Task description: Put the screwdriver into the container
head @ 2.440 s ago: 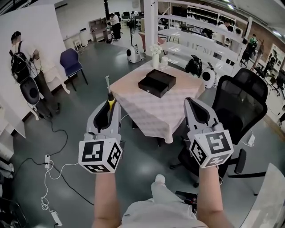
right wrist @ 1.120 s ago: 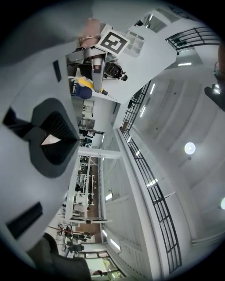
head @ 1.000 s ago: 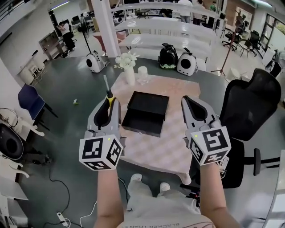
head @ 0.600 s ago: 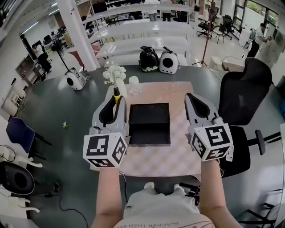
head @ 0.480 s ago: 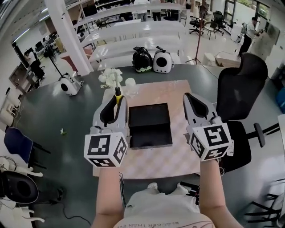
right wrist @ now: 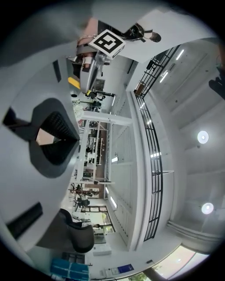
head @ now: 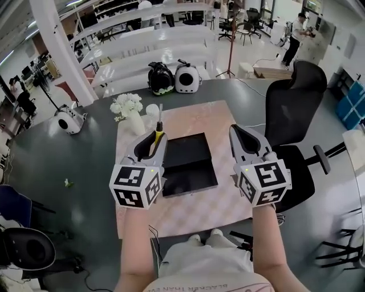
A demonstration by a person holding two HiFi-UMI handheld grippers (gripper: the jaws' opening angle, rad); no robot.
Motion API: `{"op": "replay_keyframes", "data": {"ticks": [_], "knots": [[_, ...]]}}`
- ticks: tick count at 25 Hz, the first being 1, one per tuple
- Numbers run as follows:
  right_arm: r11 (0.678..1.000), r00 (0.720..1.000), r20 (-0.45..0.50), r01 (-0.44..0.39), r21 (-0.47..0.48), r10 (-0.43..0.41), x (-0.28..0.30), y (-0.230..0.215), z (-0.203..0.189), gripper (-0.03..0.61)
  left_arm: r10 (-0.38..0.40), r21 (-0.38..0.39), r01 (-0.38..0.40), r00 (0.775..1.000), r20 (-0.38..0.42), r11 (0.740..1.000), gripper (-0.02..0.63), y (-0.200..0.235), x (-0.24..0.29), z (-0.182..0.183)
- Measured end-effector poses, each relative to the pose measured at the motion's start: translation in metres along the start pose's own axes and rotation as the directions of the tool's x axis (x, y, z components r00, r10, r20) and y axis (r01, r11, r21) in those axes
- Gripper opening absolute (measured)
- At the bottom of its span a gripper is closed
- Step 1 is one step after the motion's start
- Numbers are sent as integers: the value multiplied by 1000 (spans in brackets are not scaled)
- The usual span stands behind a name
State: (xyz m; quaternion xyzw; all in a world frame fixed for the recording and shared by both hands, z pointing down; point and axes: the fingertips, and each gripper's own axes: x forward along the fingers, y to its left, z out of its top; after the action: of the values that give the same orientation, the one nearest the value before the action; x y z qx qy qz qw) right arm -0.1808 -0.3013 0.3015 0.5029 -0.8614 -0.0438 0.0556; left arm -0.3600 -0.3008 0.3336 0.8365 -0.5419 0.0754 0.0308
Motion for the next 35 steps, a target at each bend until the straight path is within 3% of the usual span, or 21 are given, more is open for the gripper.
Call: {"op": "replay_keyframes", "data": {"ticks": [5, 10, 17, 21, 28, 32, 35], "knots": [[999, 998, -66, -10, 31, 12, 3, -3, -30, 5, -87, 42, 97, 976, -201, 994, 87, -23, 23, -60], [998, 985, -166, -33, 62, 43, 6, -2, -74, 5, -167, -18, 173, 913, -373, 985, 87, -43, 35, -121], [991, 946, -315, -41, 125, 79, 0, 1, -150, 5, -287, -99, 291, 727, -624, 952, 87, -68, 42, -206], [986, 919, -384, -23, 167, 87, -7, -2, -187, 5, -319, -117, 351, 601, -732, 929, 87, -80, 47, -244], [981, 902, -413, -47, 189, 123, -6, -3, -201, 5, -317, -136, 414, 408, -856, 900, 87, -89, 59, -306], [980, 902, -412, -52, 190, 127, -1, -8, -198, 5, -319, -164, 424, 325, -890, 891, 88, -91, 63, -331], [981, 898, -421, -52, 189, 129, -2, -12, -202, 5, -313, -173, 419, 291, -904, 891, 89, -93, 64, -343]]}}
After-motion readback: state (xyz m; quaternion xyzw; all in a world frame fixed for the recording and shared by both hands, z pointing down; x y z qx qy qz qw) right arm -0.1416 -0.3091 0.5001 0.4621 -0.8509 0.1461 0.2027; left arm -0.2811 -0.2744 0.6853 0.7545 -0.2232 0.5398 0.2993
